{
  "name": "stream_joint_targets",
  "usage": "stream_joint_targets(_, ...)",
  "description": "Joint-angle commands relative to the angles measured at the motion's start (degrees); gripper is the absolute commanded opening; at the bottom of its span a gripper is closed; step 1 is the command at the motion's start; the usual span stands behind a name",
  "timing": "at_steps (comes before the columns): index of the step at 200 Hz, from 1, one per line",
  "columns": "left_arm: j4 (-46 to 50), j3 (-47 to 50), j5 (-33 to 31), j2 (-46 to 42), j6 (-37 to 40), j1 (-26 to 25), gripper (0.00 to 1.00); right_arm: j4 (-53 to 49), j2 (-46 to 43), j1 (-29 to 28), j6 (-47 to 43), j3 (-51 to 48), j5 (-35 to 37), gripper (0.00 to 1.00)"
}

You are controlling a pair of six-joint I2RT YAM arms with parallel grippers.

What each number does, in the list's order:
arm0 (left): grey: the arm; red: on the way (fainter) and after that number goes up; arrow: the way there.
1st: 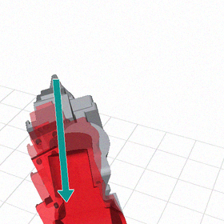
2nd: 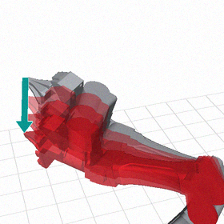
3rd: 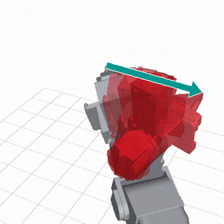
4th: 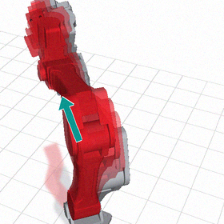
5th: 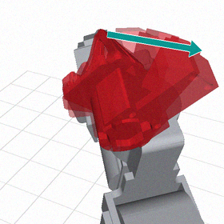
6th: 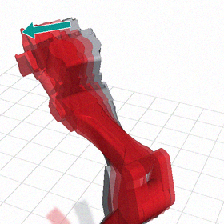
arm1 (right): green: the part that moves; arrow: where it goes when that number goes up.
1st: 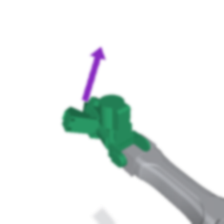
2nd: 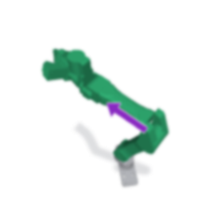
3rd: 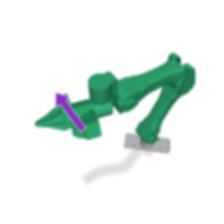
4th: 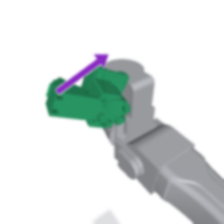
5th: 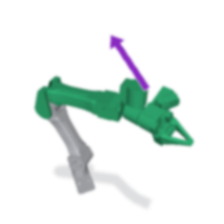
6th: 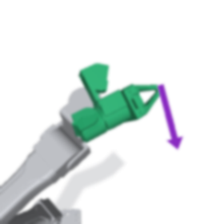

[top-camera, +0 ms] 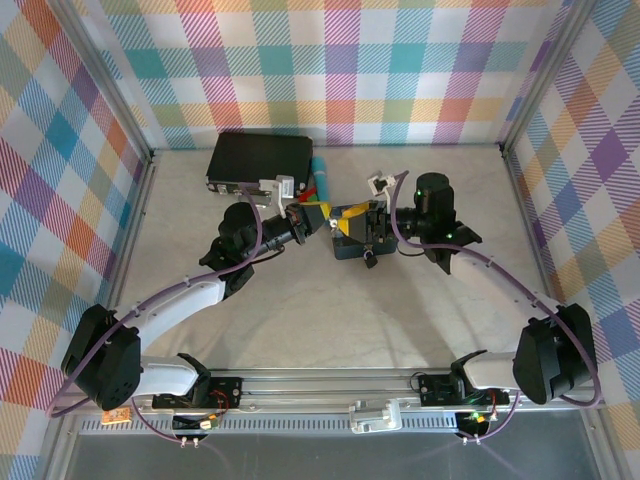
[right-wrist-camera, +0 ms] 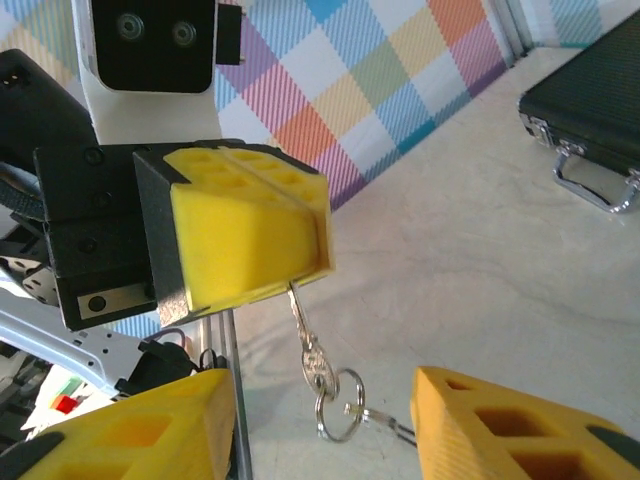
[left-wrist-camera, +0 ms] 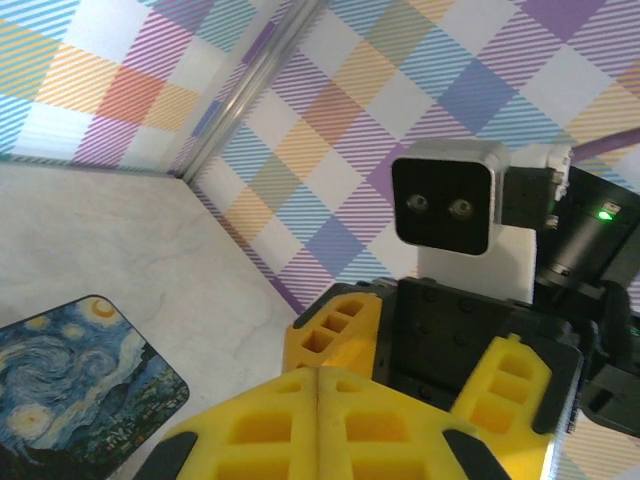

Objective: Unlock the padlock with the key

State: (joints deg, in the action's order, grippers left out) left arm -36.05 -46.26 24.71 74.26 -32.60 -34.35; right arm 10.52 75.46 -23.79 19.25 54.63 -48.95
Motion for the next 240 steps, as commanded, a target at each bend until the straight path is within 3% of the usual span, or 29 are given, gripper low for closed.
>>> stream_joint_targets(1,-5.44,0.35,2.44,0.52,-1.07,0.33,0.0,5.48,1.82,-0.2,3.19,-0.97,-3.49,0.46)
stream_joint_targets(55,-8.36,0.03,3.11,2.27,-3.3,0.33,0.0,7.84,3.2,-0.99,4.97,-1.41,-5.05,0.26)
stream_joint_targets(86,-8.49,0.02,3.17,2.43,-3.79,0.33,0.0,7.09,2.71,-0.99,3.96,-1.47,-3.98,0.0)
stream_joint_targets(112,-8.47,0.44,2.06,2.1,-4.68,0.33,0.01,5.73,2.34,-0.99,2.63,-0.99,-3.51,0.0)
stream_joint_targets(119,-8.13,0.66,1.08,1.74,-4.88,0.33,0.11,4.14,2.1,-0.99,1.42,-0.64,-2.76,0.0)
stream_joint_targets(127,-7.35,0.88,-0.14,1.18,-4.83,0.33,0.32,1.86,1.7,-1.04,-0.17,-0.12,-1.71,0.0)
stream_joint_targets(134,-5.95,1.16,-2.1,0.49,-4.72,0.33,0.63,-0.01,1.13,-0.99,-1.57,0.18,-0.58,0.0)
stream_joint_targets(138,-4.82,1.28,-3.49,-0.05,-4.68,0.33,0.77,-1.13,0.74,-0.99,-2.52,0.29,0.34,0.0)
stream_joint_targets(154,0.58,1.61,-9.25,-2.31,-4.81,0.5,1.0,-5.12,-0.8,-1.08,-5.85,0.65,4.31,0.0)
stream_joint_targets(197,12.54,-0.7,-16.08,-5.11,-11.35,0.69,0.99,-14.64,-2.18,-2.51,-13.83,2.93,14.66,0.0)
stream_joint_targets(223,19.72,-4.44,-18.0,-3.35,-21.27,0.09,0.87,-19.67,-1.07,-6.62,-18.66,5.73,26.81,0.0)
stream_joint_targets(240,19.24,-5.32,-17.56,-0.91,-27.23,-0.55,0.75,-20.63,0.45,-8.6,-19.59,7.42,32.84,0.0)
